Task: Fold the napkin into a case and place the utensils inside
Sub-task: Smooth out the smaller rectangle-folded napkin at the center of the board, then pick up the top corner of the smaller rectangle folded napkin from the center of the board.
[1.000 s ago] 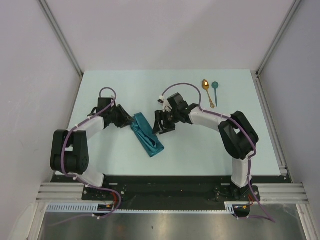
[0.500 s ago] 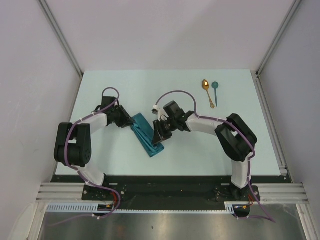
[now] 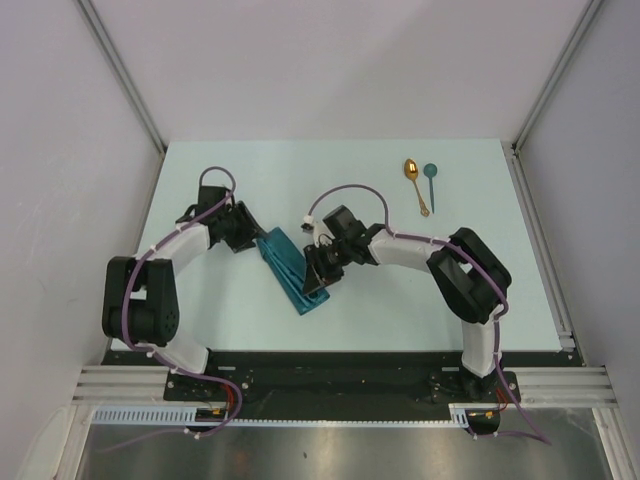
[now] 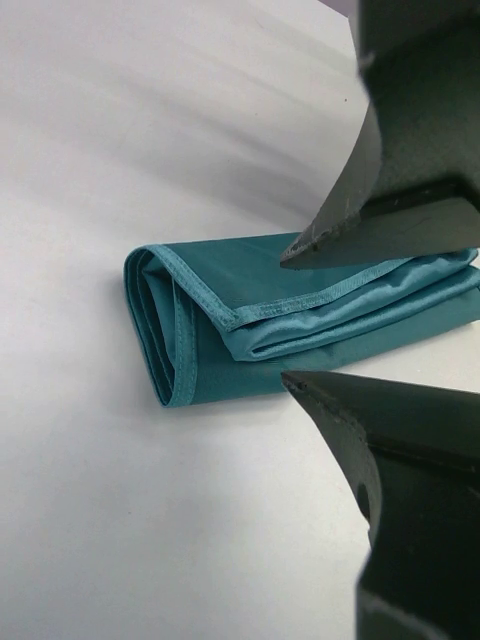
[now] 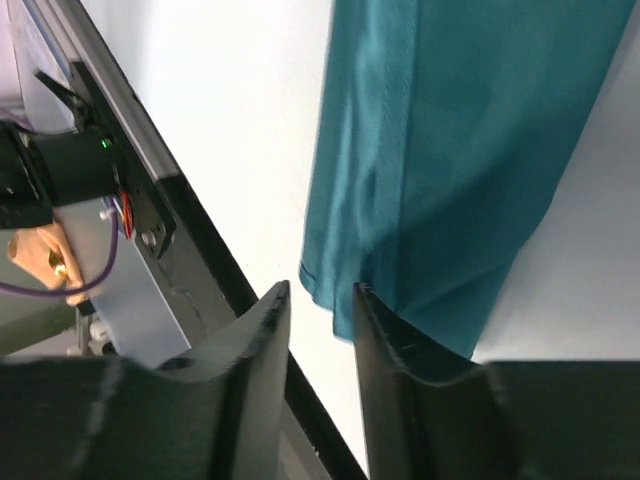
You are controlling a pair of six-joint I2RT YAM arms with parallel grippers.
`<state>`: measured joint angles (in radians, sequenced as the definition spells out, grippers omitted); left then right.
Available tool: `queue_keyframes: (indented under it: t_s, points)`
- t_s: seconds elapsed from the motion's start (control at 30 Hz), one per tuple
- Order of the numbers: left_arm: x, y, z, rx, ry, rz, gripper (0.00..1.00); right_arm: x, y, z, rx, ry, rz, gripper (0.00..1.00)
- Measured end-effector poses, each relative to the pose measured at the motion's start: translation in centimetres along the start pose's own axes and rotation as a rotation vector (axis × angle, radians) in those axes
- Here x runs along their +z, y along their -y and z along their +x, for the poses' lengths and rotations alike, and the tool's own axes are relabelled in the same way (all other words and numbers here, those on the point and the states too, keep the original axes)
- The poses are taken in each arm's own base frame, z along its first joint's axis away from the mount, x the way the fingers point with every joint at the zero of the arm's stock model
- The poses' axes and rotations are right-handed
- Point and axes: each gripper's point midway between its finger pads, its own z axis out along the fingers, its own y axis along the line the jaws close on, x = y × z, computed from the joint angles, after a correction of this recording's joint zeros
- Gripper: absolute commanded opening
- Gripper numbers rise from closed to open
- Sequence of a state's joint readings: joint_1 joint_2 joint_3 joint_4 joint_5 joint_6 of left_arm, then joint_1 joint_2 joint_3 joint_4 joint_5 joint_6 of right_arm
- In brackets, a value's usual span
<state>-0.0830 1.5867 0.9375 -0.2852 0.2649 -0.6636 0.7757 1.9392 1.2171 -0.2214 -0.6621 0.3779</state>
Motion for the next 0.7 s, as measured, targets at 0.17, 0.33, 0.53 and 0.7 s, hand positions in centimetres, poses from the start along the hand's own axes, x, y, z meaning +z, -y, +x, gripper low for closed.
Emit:
queue_keyframes:
  t_s: [0.17, 0.33, 0.53, 0.7]
  points:
    - [-0.2, 0.7, -0.7, 0.018, -0.004, 0.008, 0.49, -0.9, -1.7, -3.9, -0.063, 0.078, 0.008, 0.40]
    - [1.3, 1.3, -1.6, 0.018, -0.029, 0.015, 0.50, -1.4, -3.1, -7.8, -0.111, 0.162, -0.008, 0.40]
    - [2.3, 0.8, -1.3, 0.023, -0.059, 0.000, 0.52, 0.8, -0.2, -6.2, -0.057, 0.115, 0.017, 0.37]
    - [2.4, 0.8, -1.2, 0.022, -0.065, -0.001, 0.52, 2.5, 2.3, -1.5, 0.022, 0.019, 0.036, 0.35]
